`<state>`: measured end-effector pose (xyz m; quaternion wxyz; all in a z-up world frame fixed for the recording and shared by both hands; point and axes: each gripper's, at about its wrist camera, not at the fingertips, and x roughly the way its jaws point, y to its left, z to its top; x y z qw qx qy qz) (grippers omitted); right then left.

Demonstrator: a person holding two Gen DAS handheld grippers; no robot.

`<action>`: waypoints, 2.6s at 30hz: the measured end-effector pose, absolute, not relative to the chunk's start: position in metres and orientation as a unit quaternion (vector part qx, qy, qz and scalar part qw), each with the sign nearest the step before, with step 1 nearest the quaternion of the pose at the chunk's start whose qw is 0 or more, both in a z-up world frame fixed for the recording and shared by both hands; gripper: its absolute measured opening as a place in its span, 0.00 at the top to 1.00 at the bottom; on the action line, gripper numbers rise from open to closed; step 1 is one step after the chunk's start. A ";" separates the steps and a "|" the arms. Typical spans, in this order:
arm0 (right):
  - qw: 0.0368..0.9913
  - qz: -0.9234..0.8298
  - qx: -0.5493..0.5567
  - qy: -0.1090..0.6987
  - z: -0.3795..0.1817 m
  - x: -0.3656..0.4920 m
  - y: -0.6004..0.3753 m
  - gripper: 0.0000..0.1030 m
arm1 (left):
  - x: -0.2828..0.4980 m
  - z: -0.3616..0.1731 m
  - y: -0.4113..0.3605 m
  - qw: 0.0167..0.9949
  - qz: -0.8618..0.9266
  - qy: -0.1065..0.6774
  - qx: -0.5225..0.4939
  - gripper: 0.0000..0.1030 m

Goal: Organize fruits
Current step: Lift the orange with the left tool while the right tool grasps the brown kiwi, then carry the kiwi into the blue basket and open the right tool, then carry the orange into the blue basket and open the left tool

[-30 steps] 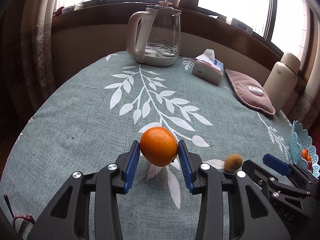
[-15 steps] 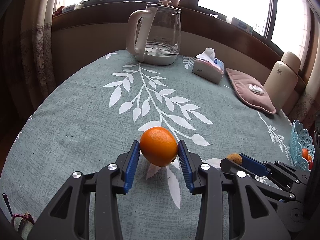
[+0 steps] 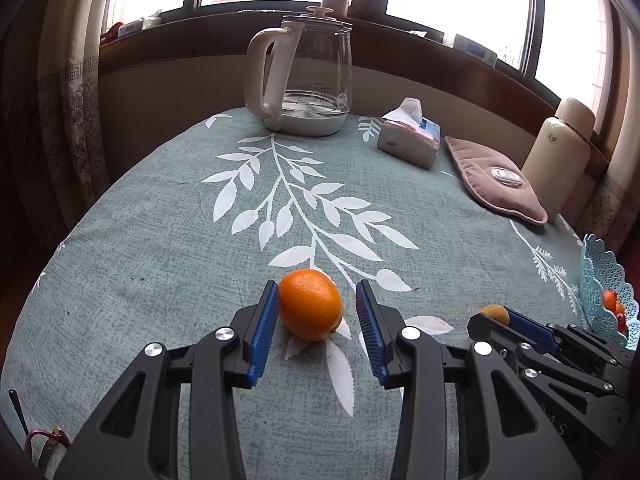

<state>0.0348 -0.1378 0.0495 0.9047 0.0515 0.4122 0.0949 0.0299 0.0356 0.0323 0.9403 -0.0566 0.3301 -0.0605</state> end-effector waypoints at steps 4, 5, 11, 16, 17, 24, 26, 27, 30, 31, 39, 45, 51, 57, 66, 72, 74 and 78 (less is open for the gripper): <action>0.909 0.082 0.067 0.404 0.055 0.030 -0.151 0.72 | 0.030 0.032 0.036 0.940 -0.061 0.331 -0.056 0.61; 0.910 0.079 0.071 0.402 0.057 0.028 -0.154 0.72 | 0.030 0.032 0.036 0.940 -0.060 0.332 -0.056 0.60; 0.913 0.059 0.094 0.393 0.061 0.020 -0.174 0.72 | 0.036 0.028 0.034 0.933 -0.065 0.349 -0.058 0.50; 0.909 0.048 0.120 0.395 0.060 0.014 -0.191 0.72 | 0.047 0.017 0.043 0.914 -0.081 0.388 -0.088 0.51; 0.910 0.043 0.122 0.393 0.061 0.012 -0.194 0.72 | 0.046 0.017 0.043 0.914 -0.081 0.388 -0.087 0.51; 0.920 0.009 0.140 0.367 0.077 -0.002 -0.222 0.72 | 0.040 0.020 0.044 0.921 -0.074 0.372 -0.089 0.63; 0.923 -0.005 0.145 0.356 0.083 -0.006 -0.232 0.72 | 0.039 0.021 0.043 0.923 -0.074 0.369 -0.086 0.63; 0.925 -0.013 0.147 0.350 0.086 -0.009 -0.238 0.72 | 0.038 0.022 0.043 0.924 -0.074 0.367 -0.085 0.63; 0.929 -0.040 0.154 0.336 0.094 -0.015 -0.260 0.72 | 0.037 0.023 0.042 0.925 -0.073 0.364 -0.083 0.63; 0.929 -0.050 0.157 0.331 0.096 -0.017 -0.268 0.72 | 0.037 0.023 0.042 0.925 -0.073 0.363 -0.083 0.63; 0.925 -0.134 0.190 0.300 0.107 -0.038 -0.334 0.72 | 0.037 0.023 0.042 0.926 -0.073 0.363 -0.080 0.63; 0.920 -0.166 0.200 0.295 0.104 -0.047 -0.359 0.72 | 0.037 0.023 0.041 0.925 -0.075 0.363 -0.080 0.63; 0.911 -0.188 0.212 0.300 0.095 -0.047 -0.371 0.71 | 0.037 0.023 0.040 0.925 -0.076 0.364 -0.079 0.63; 0.905 -0.206 0.228 0.293 0.092 -0.055 -0.382 0.61 | 0.037 0.022 0.040 0.925 -0.076 0.364 -0.078 0.63; 0.908 -0.224 0.227 0.273 0.098 -0.069 -0.391 0.61 | 0.032 0.026 0.026 0.920 -0.103 0.371 -0.072 0.63; 0.904 -0.266 0.234 0.238 0.102 -0.083 -0.399 0.49 | 0.022 0.037 -0.010 0.913 -0.157 0.371 -0.063 0.63; 0.901 -0.279 0.240 0.230 0.101 -0.086 -0.402 0.46 | 0.019 0.043 -0.027 0.912 -0.177 0.367 -0.055 0.63; 0.898 -0.291 0.242 0.226 0.096 -0.089 -0.406 0.45 | 0.017 0.054 -0.062 0.905 -0.216 0.363 -0.042 0.63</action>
